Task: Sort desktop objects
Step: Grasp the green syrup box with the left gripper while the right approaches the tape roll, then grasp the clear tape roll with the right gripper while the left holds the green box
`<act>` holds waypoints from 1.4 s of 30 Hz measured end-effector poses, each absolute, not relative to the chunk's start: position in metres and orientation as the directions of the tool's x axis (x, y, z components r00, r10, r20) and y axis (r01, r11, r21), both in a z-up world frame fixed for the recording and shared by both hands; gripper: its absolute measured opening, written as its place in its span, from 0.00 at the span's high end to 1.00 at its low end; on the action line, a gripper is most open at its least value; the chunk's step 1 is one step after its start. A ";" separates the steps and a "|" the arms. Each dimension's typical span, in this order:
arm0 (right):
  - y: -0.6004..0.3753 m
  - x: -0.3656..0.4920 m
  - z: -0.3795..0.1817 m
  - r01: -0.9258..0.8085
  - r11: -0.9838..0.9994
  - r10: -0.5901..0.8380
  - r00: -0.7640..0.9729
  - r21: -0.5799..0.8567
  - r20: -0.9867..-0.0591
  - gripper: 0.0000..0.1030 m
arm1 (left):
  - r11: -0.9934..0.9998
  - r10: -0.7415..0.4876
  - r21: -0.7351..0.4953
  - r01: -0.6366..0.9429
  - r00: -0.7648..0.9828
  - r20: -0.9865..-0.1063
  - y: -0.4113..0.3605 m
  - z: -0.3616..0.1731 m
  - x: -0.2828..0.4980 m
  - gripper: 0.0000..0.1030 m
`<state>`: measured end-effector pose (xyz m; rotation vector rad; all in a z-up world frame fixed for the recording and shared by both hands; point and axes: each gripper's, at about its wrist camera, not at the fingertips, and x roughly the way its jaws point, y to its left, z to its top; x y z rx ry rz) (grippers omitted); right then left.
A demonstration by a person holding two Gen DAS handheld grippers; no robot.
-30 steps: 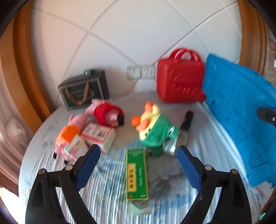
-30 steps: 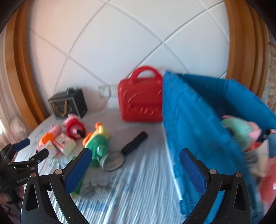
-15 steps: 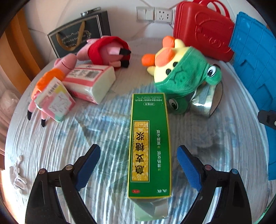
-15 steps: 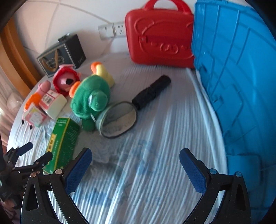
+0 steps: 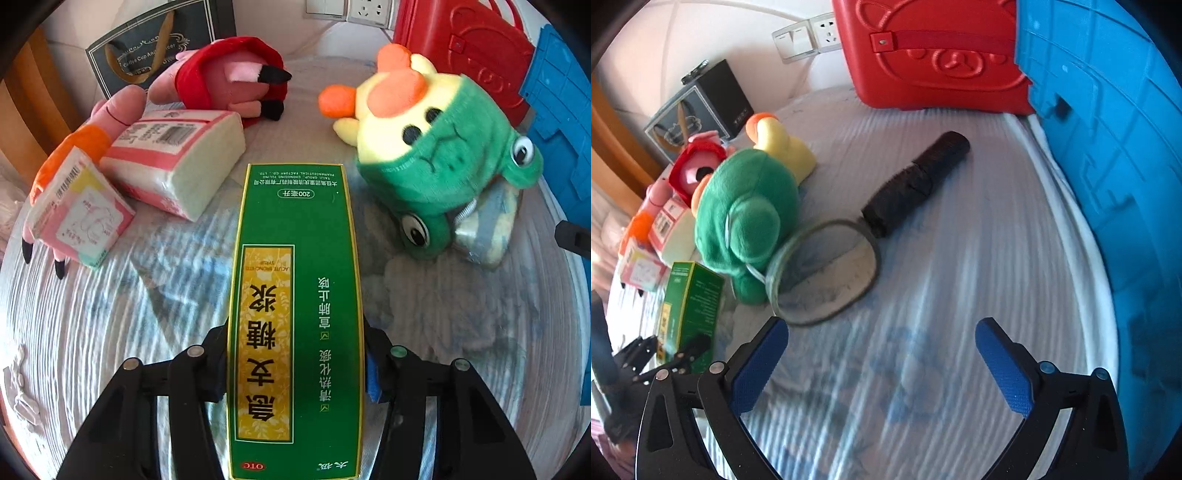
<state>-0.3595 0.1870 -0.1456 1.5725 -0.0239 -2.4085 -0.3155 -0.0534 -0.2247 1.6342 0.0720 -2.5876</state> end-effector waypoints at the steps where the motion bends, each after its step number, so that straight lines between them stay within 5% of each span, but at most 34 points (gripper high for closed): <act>1: 0.184 -0.364 -0.148 0.211 -0.964 -0.233 -0.372 0.163 -0.898 0.00 | -0.995 -0.048 0.005 0.099 -0.431 -0.901 -0.055 -0.224 -0.318 0.49; 11: 0.149 -0.393 -0.169 0.271 -0.939 -0.293 -0.302 0.214 -0.907 0.04 | -0.991 -0.049 -0.012 0.136 -0.434 -0.900 -0.065 -0.225 -0.321 0.49; 16: 0.118 -0.392 -0.173 0.365 -0.906 -0.319 -0.263 0.212 -0.911 0.53 | -0.990 -0.037 -0.026 0.139 -0.431 -0.901 -0.065 -0.225 -0.318 0.49; 19: 0.095 -0.380 -0.160 0.458 -0.889 -0.173 -0.326 0.005 -0.929 0.74 | -0.989 -0.003 -0.061 0.134 -0.431 -0.902 -0.065 -0.223 -0.314 0.49; 21: 0.083 -0.371 -0.156 0.499 -0.852 -0.048 -0.375 -0.158 -0.926 0.78 | -0.989 0.014 -0.075 0.124 -0.434 -0.901 -0.061 -0.221 -0.310 0.49; 24: 0.086 -0.367 -0.158 0.520 -0.827 0.017 -0.353 -0.211 -0.936 0.83 | -0.991 0.038 -0.091 0.098 -0.446 -0.894 -0.053 -0.215 -0.302 0.49; 30: 0.104 -0.371 -0.159 0.485 -0.833 0.091 -0.352 -0.265 -0.932 0.80 | -0.991 0.029 -0.084 0.100 -0.455 -0.890 -0.052 -0.208 -0.294 0.49; 32: 0.114 -0.368 -0.153 0.470 -0.862 0.023 -0.337 -0.189 -0.941 0.64 | -0.990 0.027 -0.086 0.108 -0.460 -0.887 -0.053 -0.205 -0.292 0.49; 34: 0.130 -0.373 -0.146 0.412 -0.910 -0.082 -0.309 -0.055 -0.947 0.10 | -0.990 0.021 -0.084 0.116 -0.463 -0.886 -0.056 -0.204 -0.294 0.49; 35: 0.137 -0.374 -0.145 0.381 -0.924 -0.109 -0.314 -0.020 -0.943 0.06 | -0.989 0.021 -0.085 0.119 -0.461 -0.887 -0.057 -0.204 -0.294 0.49; 42: 0.161 -0.395 -0.165 0.254 -0.961 -0.181 -0.295 0.106 -0.938 0.06 | -0.988 0.010 -0.075 0.133 -0.435 -0.901 -0.057 -0.219 -0.317 0.49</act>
